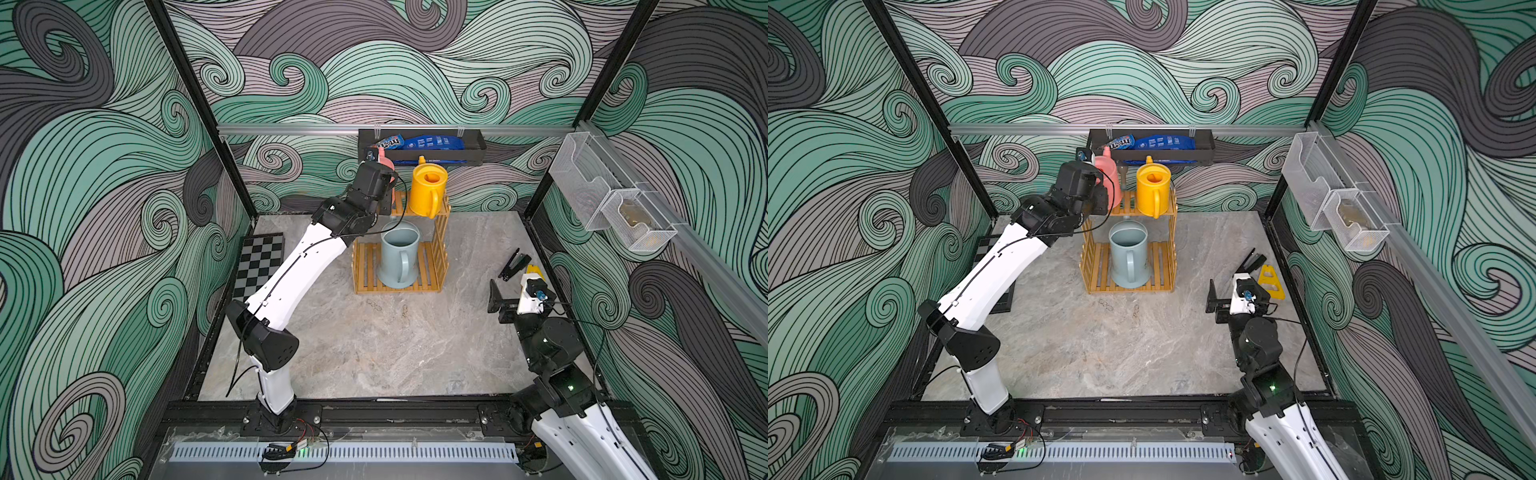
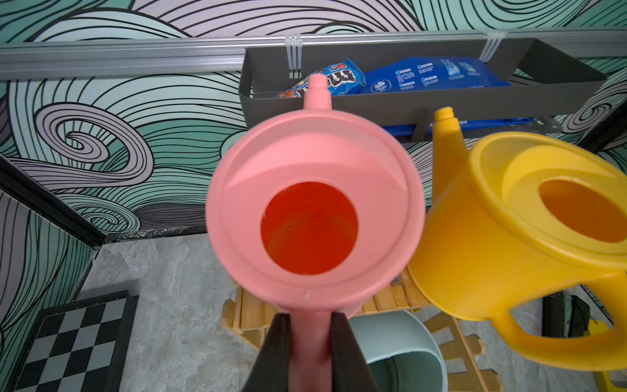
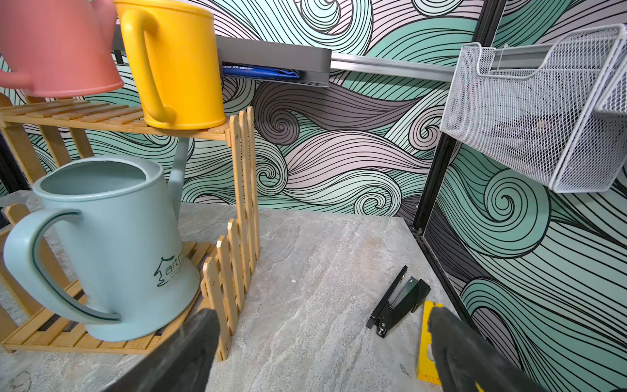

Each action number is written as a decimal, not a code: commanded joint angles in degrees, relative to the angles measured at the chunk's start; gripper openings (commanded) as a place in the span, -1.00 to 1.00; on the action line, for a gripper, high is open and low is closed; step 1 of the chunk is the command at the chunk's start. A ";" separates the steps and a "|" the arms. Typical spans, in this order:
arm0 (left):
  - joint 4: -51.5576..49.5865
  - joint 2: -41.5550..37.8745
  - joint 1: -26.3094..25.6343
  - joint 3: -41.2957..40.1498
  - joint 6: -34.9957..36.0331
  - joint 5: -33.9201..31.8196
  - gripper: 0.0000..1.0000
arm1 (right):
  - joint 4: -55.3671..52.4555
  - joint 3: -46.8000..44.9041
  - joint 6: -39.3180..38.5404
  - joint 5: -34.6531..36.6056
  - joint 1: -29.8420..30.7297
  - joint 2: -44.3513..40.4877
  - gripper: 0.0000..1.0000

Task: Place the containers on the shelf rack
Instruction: Place the spray bottle on the shelf.

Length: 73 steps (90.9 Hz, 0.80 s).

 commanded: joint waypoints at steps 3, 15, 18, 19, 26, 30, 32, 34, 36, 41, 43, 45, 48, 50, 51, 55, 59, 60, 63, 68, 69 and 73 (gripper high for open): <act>0.57 -0.52 0.01 1.91 -1.43 -2.66 -1.00 | 0.91 0.07 0.12 -0.41 -0.28 -0.21 0.99; 0.39 -1.01 -1.31 0.83 -1.86 -4.03 -0.89 | 0.76 0.07 0.06 0.31 -0.29 -0.17 0.99; 0.46 -0.84 -1.54 0.82 -1.77 -4.89 -0.88 | 0.88 0.02 0.04 0.42 -0.33 -0.16 0.99; 0.46 -0.85 -1.57 0.84 -1.78 -5.00 -0.88 | 0.87 0.00 0.08 0.32 -0.33 -0.15 0.99; 0.21 -0.21 -1.60 1.14 -2.16 -5.62 -0.88 | 1.03 0.06 0.12 -0.90 -0.27 -0.26 0.99; 0.13 -0.04 -1.59 1.20 -2.53 -6.33 -0.85 | 0.87 0.07 0.12 -0.78 -0.28 -0.23 0.98; 0.12 0.06 -1.59 1.21 -2.63 -6.74 -0.84 | 0.80 0.07 0.12 -0.36 -0.32 -0.26 0.99; 0.12 0.13 -1.59 1.21 -2.59 -7.26 -0.84 | 0.63 0.09 0.12 0.03 -0.33 -0.26 0.99; 0.12 0.24 -1.61 1.15 -2.64 -7.48 -0.84 | 0.56 0.09 0.12 0.32 -0.31 -0.26 0.98; -0.04 0.50 -1.51 1.11 -2.82 -7.49 -0.84 | 0.83 0.07 0.12 0.37 -0.31 -0.23 0.99; -0.23 0.53 -1.46 1.12 -3.12 -7.33 -0.84 | 0.92 0.02 0.12 0.01 -0.31 -0.23 0.99; -0.34 0.58 -1.43 1.12 -3.28 -6.99 -0.84 | 0.96 -0.01 0.12 -0.34 -0.33 -0.30 0.99; -0.47 0.79 -1.34 1.10 -3.59 -6.24 -0.83 | 1.02 0.02 0.12 -0.83 -0.27 -0.34 0.99; -0.49 0.91 -1.37 1.07 -3.68 -5.77 -0.81 | 0.97 0.06 0.12 -0.90 -0.32 -0.33 0.98; -0.50 0.99 -1.35 1.06 -3.70 -5.53 -0.79 | 0.96 0.06 0.12 -0.87 -0.28 -0.28 0.99; -0.50 1.17 -1.33 1.18 -3.86 -4.97 -0.75 | 0.82 0.07 0.12 -0.30 -0.26 -0.19 0.98; -0.50 1.41 -1.33 1.25 -3.90 -4.71 -0.75 | 0.85 0.00 0.12 0.10 -0.28 -0.15 0.99; -0.50 1.50 -1.37 1.23 -3.90 -4.65 -0.75 | 0.90 -0.01 0.12 0.11 -0.31 -0.15 0.99; -0.64 1.72 -1.21 1.26 -4.06 -4.41 -0.75 | 0.99 -0.02 0.12 -0.24 -0.32 -0.21 0.98; -0.90 2.03 -1.02 1.38 -4.34 -3.78 -0.75 | 1.01 -0.02 0.16 -0.93 -0.21 -0.44 0.99; -0.92 2.03 -0.95 1.34 -4.42 -3.70 -0.75 | 0.98 -0.02 0.18 -0.97 -0.23 -0.47 0.99; -0.94 2.21 -0.81 1.38 -4.50 -3.54 -0.74 | 0.80 0.06 0.18 -0.63 -0.25 -0.45 0.99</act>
